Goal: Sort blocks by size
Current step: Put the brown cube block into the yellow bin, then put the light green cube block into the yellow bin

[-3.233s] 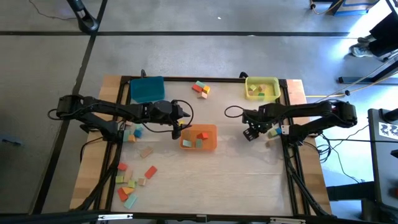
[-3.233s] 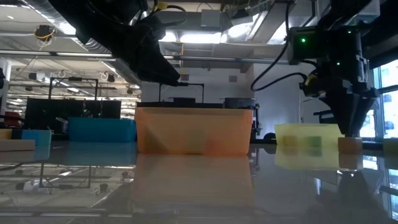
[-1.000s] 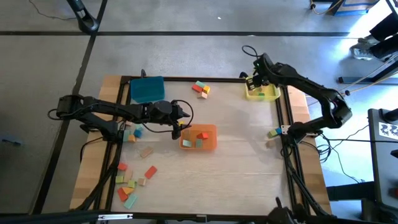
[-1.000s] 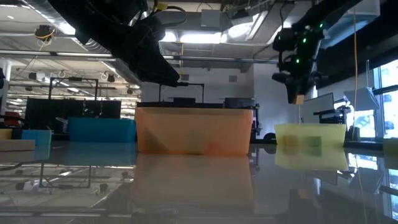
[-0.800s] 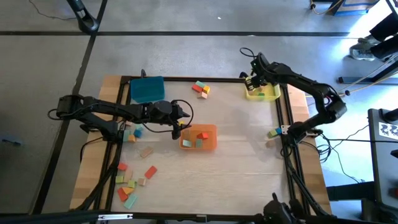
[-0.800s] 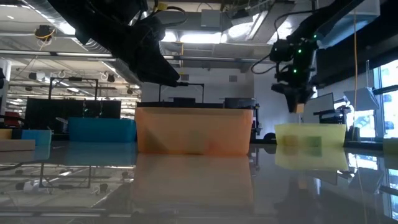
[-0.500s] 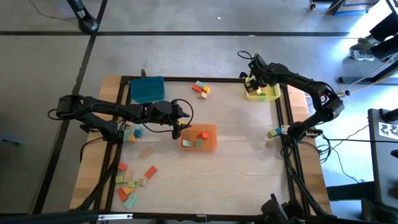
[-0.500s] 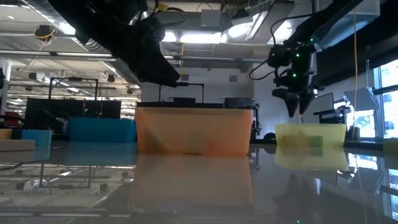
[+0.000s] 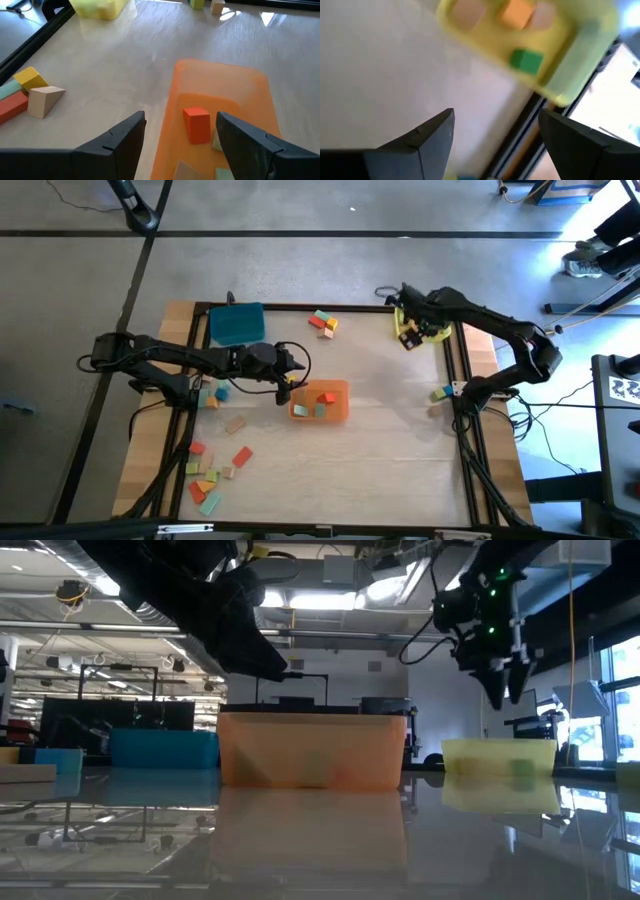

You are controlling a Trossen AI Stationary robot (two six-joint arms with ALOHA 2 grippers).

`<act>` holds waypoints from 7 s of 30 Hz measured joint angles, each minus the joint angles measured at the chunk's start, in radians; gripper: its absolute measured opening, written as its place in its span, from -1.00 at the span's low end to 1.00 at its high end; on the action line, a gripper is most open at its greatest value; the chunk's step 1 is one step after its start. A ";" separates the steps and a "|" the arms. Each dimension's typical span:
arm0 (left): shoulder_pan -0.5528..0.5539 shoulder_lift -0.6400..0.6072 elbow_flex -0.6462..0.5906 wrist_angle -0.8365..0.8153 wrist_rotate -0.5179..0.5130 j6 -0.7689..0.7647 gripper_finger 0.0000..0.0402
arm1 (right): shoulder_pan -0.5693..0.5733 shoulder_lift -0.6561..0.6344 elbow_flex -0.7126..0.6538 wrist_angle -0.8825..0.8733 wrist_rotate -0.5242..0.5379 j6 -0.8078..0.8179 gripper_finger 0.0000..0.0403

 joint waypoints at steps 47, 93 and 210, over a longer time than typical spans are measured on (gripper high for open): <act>-0.018 0.000 0.000 0.026 0.000 0.001 0.16 | 0.752 -0.010 -0.323 -0.088 -0.351 0.893 0.42; -0.018 0.000 0.000 0.024 0.000 0.023 0.16 | 0.749 -0.010 -0.516 0.297 -0.419 0.916 -0.11; -0.017 0.000 0.000 0.024 -0.003 -0.023 0.16 | 0.360 -0.155 -0.318 -0.022 -0.212 0.014 0.41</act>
